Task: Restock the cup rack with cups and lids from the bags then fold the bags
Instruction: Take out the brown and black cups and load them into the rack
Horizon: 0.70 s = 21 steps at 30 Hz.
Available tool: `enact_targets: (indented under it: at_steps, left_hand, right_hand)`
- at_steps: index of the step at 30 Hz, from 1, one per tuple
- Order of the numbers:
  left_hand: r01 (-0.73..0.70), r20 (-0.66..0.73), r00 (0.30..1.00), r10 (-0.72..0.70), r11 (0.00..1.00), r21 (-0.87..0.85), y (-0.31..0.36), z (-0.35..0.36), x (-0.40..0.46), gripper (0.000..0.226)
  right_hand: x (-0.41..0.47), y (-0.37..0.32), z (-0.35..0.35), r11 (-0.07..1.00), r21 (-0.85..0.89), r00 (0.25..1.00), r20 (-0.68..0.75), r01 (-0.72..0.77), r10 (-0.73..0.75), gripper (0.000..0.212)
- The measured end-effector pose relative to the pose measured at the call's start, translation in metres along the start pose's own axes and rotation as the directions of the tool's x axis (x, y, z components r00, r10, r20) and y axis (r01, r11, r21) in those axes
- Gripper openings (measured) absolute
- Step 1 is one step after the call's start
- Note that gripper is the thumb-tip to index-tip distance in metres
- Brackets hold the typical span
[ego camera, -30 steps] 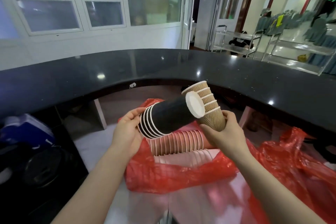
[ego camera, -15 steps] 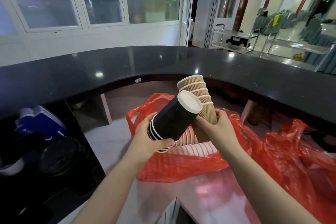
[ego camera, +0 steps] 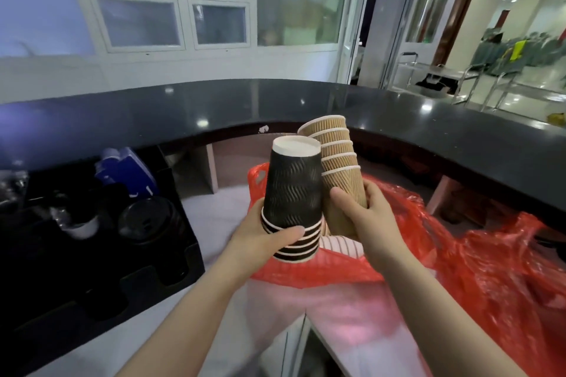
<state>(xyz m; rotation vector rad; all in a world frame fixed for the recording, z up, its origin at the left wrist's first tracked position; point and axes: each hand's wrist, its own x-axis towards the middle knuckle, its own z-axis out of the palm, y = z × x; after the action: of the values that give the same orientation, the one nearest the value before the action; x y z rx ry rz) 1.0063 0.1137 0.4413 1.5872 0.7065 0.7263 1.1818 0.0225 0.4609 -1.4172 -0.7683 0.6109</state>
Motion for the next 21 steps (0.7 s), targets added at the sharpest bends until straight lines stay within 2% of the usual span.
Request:
enact_targets:
  at_steps: [3, 7, 9, 13, 17, 21]
  left_hand:
    - [-0.030, -0.007, 1.000, 0.030, 0.996, -0.082, 0.001, 0.000, -0.026, 0.082]
    - [-0.004, -0.167, 0.986, -0.031, 0.978, -0.207, -0.002, 0.007, -0.077, 0.071]
    - [-0.002, -0.248, 0.967, -0.064, 0.966, -0.257, -0.004, 0.009, -0.108, 0.073]
    - [-0.063, -0.478, 0.873, -0.099, 0.948, -0.311, -0.006, 0.003, -0.183, 0.072]
    - [-0.152, -0.659, 0.748, -0.084, 0.944, -0.293, 0.010, -0.021, -0.269, 0.073]
    - [-0.227, -0.734, 0.679, 0.010, 0.954, -0.197, 0.038, -0.043, -0.331, 0.072]
  right_hand:
    - [-0.017, -0.005, -0.002, 0.999, -0.032, 0.995, 0.094, 0.031, -0.028, 0.065]
    - [-0.050, -0.008, -0.012, 0.992, -0.069, 0.966, 0.246, 0.102, -0.082, 0.069]
    - [-0.069, -0.005, -0.014, 0.992, -0.047, 0.951, 0.293, 0.121, -0.102, 0.064]
    - [-0.107, 0.002, -0.008, 0.998, 0.031, 0.915, 0.397, 0.061, -0.068, 0.055]
    - [-0.153, -0.005, 0.022, 0.993, 0.117, 0.834, 0.550, -0.024, -0.044, 0.066]
    - [-0.195, -0.021, 0.057, 0.980, 0.177, 0.746, 0.664, -0.096, -0.047, 0.073]
